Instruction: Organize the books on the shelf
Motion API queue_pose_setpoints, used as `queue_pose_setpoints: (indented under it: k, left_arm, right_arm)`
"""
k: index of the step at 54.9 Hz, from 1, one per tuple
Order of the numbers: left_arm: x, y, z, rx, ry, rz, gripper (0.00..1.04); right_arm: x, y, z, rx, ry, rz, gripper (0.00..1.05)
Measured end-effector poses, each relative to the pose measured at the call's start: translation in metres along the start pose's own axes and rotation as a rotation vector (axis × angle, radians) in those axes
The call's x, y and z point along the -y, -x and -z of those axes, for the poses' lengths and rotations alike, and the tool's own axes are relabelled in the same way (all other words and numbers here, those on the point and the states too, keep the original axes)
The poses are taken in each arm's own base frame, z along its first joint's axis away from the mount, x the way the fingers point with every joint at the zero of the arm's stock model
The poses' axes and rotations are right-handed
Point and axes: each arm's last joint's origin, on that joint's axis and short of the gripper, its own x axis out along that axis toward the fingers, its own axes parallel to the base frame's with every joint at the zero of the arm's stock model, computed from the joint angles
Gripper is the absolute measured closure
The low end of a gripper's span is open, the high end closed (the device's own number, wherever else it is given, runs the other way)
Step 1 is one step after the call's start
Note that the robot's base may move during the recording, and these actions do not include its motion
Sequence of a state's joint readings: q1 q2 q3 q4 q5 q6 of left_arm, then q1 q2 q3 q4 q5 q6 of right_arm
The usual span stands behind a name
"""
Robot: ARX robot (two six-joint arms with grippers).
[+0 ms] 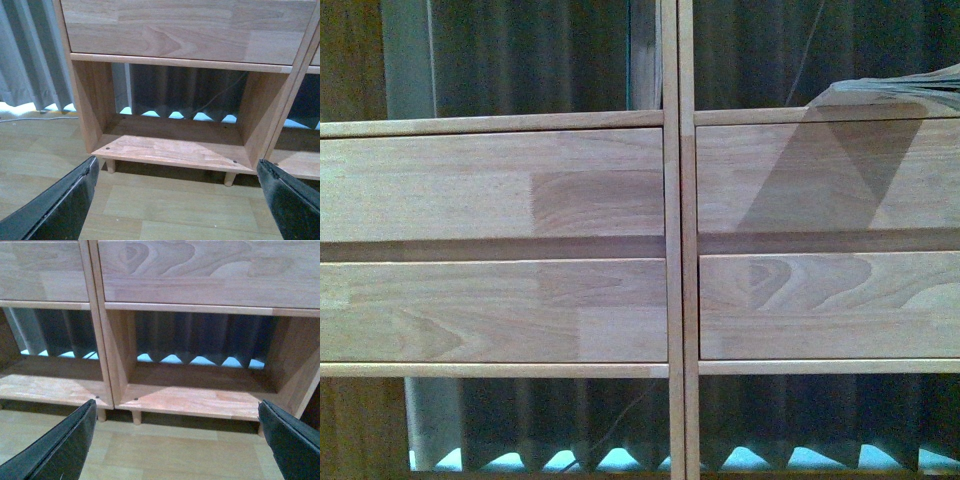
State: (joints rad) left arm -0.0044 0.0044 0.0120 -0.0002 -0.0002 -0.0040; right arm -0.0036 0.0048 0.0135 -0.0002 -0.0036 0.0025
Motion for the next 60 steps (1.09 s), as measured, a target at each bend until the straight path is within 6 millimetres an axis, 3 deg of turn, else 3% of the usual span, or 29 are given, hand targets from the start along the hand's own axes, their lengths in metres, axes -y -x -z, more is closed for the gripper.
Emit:
queue_pose_setpoints:
  k: [60]
  left_arm:
    - [0.0000, 0.0000, 0.0000, 0.000, 0.000, 0.000, 0.07]
  right_arm:
    - [0.0000, 0.0000, 0.0000, 0.000, -0.001, 0.001, 0.07]
